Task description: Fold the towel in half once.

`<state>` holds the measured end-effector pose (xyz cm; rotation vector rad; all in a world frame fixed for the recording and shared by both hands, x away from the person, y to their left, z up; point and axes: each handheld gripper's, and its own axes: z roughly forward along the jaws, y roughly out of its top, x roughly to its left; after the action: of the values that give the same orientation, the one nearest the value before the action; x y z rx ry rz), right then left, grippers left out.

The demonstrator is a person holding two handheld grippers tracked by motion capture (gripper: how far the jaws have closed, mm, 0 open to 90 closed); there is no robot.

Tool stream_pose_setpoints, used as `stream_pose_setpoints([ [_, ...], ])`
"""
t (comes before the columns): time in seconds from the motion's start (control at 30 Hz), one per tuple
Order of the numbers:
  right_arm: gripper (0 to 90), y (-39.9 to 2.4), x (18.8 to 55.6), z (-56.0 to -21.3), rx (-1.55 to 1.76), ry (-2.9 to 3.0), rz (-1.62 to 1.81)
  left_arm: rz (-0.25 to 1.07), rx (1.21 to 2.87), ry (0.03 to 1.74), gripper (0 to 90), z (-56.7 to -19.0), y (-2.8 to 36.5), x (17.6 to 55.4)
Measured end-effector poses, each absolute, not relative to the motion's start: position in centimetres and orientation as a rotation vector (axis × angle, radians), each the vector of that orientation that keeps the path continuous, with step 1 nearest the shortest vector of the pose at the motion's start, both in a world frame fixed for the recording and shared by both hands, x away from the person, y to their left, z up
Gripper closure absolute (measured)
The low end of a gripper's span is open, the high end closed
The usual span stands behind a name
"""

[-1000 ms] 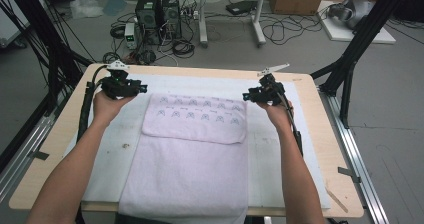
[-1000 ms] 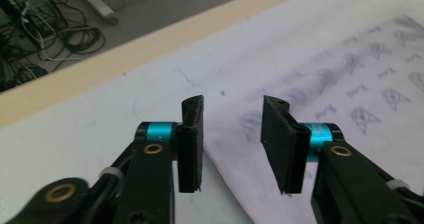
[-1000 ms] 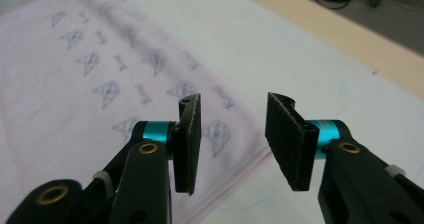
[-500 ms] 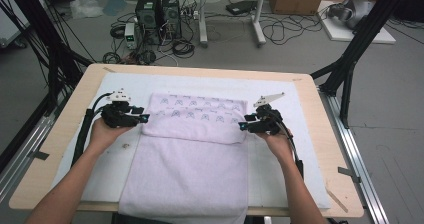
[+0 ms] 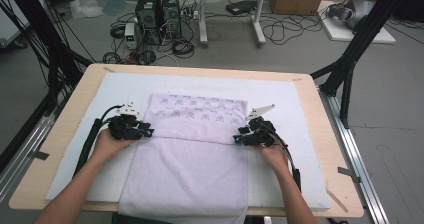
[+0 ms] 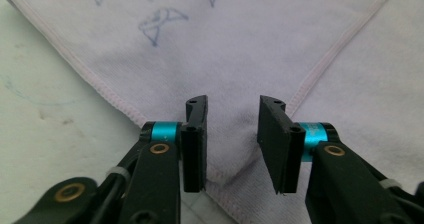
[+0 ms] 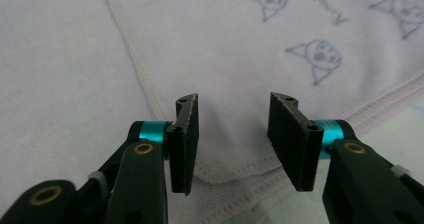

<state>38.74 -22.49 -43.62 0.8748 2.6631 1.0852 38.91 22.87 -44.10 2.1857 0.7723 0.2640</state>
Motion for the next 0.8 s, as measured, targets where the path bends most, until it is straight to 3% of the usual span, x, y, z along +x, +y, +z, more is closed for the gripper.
stream_pose_setpoints([
  [0.17, 80.3, -22.3, 38.8, -43.7, 0.861, 2.646, 1.073, 0.290, 2.173, 0.786, 85.3, -44.1, 22.9, 38.8],
  [0.23, 85.6, -22.3, 38.9, -43.8, 0.867, 2.661, 1.094, 0.290, 2.171, 0.785, 87.0, -44.0, 23.0, 38.8],
  [0.53, 87.6, -23.7, 38.0, -40.7, 0.832, 2.568, 1.245, 0.283, 2.077, 0.760, 87.8, -41.3, 24.2, 37.4],
  [0.8, 87.6, -24.1, 33.0, -38.7, 0.724, 2.618, 1.276, 0.278, 2.096, 0.668, 87.8, -39.6, 24.7, 32.3],
])
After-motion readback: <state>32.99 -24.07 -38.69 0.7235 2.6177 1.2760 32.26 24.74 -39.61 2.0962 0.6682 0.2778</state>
